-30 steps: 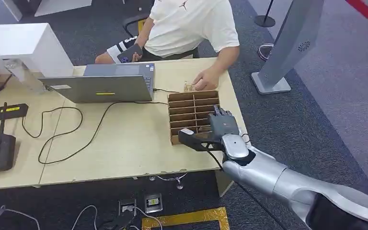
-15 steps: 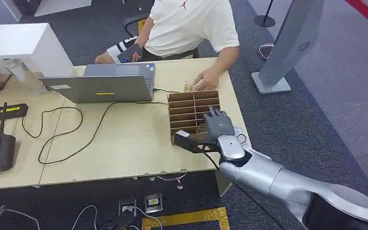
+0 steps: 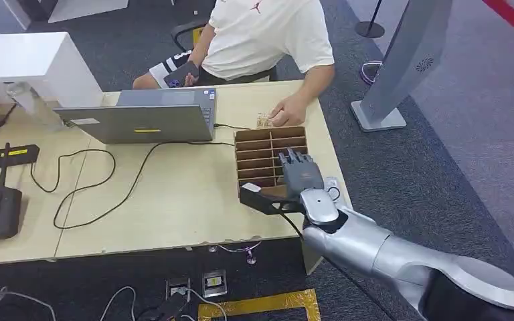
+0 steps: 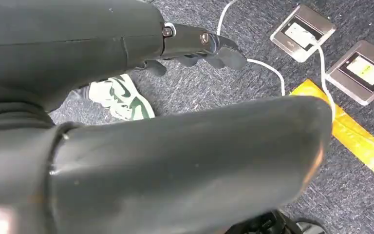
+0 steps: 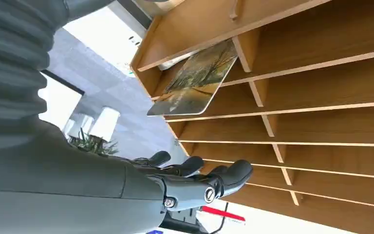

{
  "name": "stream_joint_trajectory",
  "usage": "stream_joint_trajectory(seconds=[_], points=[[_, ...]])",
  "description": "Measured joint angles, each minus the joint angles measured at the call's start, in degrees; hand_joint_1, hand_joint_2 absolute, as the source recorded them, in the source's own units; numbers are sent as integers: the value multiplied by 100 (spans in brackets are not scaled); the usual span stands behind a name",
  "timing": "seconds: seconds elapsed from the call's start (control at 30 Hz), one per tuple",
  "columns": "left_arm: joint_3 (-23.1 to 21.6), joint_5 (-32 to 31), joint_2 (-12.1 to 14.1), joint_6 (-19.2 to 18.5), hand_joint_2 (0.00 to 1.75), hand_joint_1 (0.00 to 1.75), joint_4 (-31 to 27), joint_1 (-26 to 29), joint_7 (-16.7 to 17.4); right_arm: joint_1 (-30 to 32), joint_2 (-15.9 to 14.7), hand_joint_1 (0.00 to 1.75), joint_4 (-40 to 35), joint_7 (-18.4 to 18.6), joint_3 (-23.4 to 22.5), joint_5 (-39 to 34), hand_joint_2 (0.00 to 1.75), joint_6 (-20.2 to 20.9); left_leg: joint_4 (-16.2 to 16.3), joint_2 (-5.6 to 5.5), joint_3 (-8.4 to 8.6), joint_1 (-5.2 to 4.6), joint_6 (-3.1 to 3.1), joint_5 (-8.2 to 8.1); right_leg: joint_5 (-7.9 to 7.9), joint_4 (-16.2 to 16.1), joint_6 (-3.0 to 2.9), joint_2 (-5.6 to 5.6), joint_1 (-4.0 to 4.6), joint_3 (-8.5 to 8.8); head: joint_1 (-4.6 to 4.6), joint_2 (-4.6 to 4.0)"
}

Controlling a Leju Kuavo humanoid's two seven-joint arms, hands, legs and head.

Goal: Pass the card to the sensor for recognition and then transmit it.

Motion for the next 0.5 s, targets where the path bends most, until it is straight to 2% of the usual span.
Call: stream_joint_trajectory(seconds=[0.03,0.07,0.1,0.5], points=[[0,0,0,0,0,0,0,0,0,0,9,157,5,0,0,-2,175,0,0,0,0,0,0,0,0,0,0,0,0,0,2,0],[0,0,0,0,0,0,0,0,0,0,11,169,11,0,0,-2,175,0,0,0,0,0,0,0,0,0,0,0,0,0,2,0],[0,0,0,0,0,0,0,0,0,0,11,175,13,0,0,-2,175,2,0,0,0,0,0,0,0,0,0,0,0,0,0,0],[0,0,2,0,0,0,0,-4,0,-11,11,175,72,63,0,-94,175,140,0,0,1,0,0,0,0,0,0,1,0,0,4,0]])
